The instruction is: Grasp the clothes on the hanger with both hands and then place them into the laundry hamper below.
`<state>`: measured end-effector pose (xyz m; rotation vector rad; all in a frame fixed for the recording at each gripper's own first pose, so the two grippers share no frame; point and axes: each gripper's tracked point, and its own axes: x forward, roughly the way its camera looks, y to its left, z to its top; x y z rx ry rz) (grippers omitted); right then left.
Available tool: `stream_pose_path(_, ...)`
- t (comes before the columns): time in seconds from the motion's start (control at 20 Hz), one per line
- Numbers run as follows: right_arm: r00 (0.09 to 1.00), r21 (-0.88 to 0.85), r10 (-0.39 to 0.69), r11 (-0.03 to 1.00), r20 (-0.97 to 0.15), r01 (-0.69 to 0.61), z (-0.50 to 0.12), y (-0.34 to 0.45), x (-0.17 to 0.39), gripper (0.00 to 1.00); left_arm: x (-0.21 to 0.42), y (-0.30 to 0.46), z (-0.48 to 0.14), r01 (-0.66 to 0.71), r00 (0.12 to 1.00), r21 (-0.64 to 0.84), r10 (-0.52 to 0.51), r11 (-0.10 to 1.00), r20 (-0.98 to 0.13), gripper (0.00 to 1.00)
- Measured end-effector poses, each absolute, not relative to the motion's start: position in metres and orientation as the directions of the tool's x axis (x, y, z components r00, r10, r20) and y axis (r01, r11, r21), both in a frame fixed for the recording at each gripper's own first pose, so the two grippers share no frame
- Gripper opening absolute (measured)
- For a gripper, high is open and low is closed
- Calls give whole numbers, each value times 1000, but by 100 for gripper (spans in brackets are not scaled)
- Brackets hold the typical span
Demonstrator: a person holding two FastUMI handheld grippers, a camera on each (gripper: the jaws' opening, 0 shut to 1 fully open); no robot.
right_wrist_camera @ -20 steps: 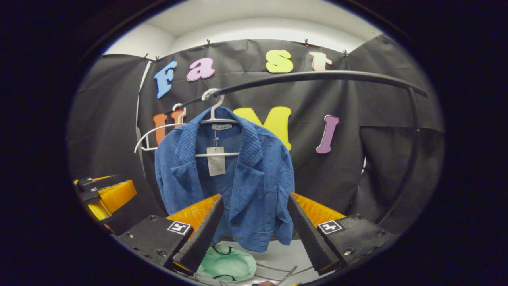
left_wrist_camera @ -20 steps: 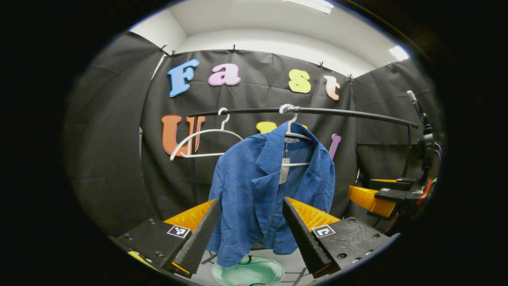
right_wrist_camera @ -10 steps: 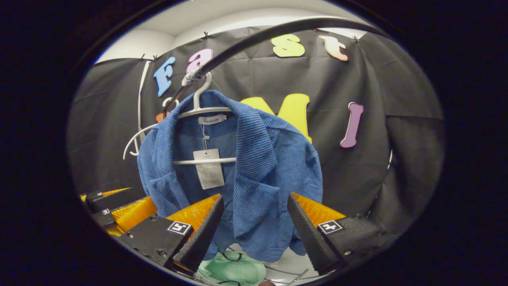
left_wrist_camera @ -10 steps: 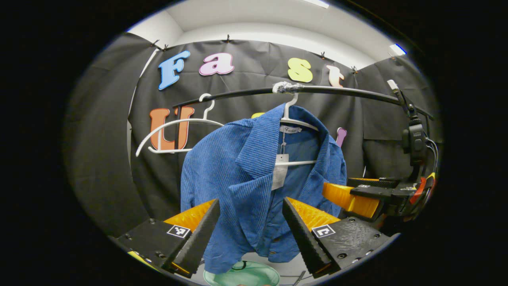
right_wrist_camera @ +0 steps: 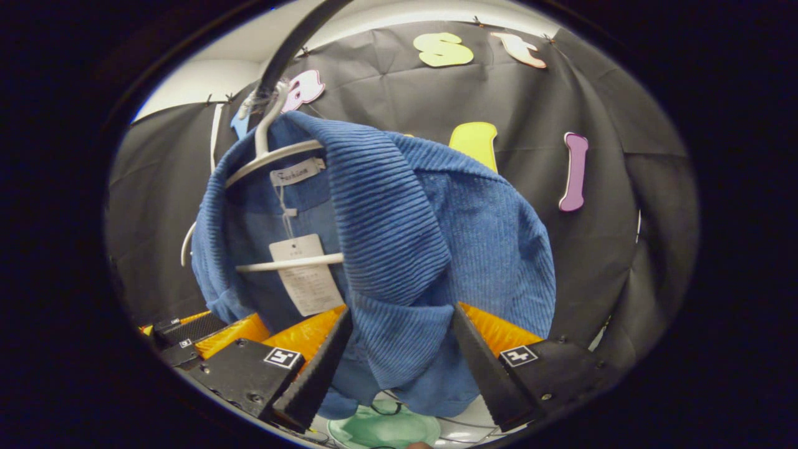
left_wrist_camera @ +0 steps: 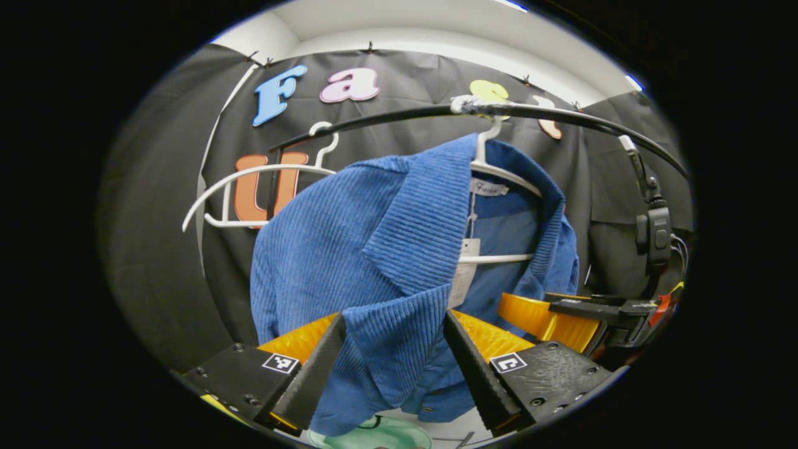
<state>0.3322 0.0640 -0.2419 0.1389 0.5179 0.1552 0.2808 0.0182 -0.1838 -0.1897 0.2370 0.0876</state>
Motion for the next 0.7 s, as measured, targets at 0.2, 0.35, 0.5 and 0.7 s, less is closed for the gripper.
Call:
stream_pose_path(0.2, 861, 206, 189, 973, -472, -101, -244, 52, 343, 98, 295, 24, -187, -146, 962, -219, 87, 965, -258, 95)
stream_pose_path(0.35, 862, 232, 196, 968, -468, -95, -246, 43, 342, 78, 301, 32, -189, -175, 958, -225, 114, 958, -263, 74)
stream_pose_path(0.5, 872, 278, 223, 955, -436, -105, -241, 29, 345, 51, 296, 45, -180, -230, 952, -213, 174, 950, -252, 37)
stream_pose_path(0.7, 902, 346, 246, 931, -355, -117, -218, 2, 345, 17, 291, 54, -166, -221, 960, -293, 155, 930, -232, 8)
